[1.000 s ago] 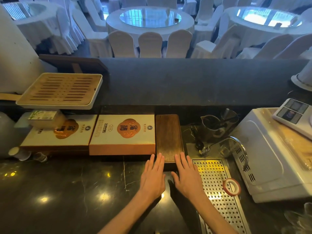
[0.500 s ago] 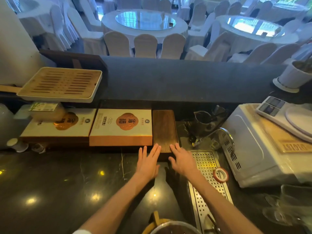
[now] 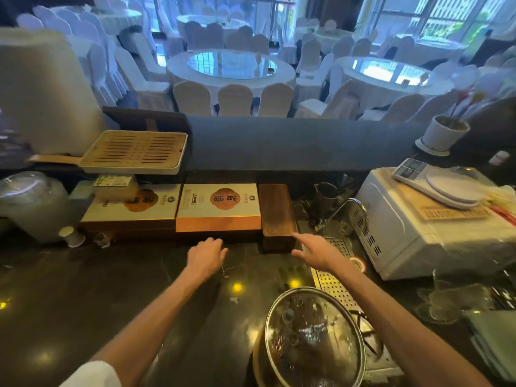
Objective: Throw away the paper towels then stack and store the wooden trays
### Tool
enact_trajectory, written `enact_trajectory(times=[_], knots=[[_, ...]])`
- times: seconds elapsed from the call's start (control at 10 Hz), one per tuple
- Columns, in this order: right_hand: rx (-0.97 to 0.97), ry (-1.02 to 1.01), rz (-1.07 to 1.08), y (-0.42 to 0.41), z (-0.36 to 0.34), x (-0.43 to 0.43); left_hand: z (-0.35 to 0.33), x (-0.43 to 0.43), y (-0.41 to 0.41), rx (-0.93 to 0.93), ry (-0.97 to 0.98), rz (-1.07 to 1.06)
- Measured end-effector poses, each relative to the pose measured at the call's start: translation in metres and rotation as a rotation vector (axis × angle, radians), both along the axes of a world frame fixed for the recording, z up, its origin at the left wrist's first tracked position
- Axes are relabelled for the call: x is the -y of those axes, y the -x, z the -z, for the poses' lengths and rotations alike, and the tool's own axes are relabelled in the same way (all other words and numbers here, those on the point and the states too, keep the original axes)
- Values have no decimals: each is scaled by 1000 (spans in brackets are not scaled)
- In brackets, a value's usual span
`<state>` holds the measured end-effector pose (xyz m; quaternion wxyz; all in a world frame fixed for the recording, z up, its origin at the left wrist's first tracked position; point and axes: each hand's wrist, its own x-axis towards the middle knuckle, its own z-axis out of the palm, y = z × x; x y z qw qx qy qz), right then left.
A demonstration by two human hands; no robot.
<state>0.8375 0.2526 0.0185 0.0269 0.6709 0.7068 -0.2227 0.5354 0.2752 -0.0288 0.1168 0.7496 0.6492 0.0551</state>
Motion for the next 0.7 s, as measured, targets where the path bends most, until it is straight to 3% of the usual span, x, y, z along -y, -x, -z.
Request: enact_trajectory(times=[0.2,0.4,0.5,0.7], knots=[[-36,-51,-39,32,-72,16,-58,12,21,0,-92,-6],[-14,-258,-107,78,-150,44,-114,44,44,-25,-285,-22],[-13,-425,-122,98,-168,76,-136,73,69,-65,-392,-44],[126,-645,-189,134,-156,135,-168,157,119,-207,-383,-100]])
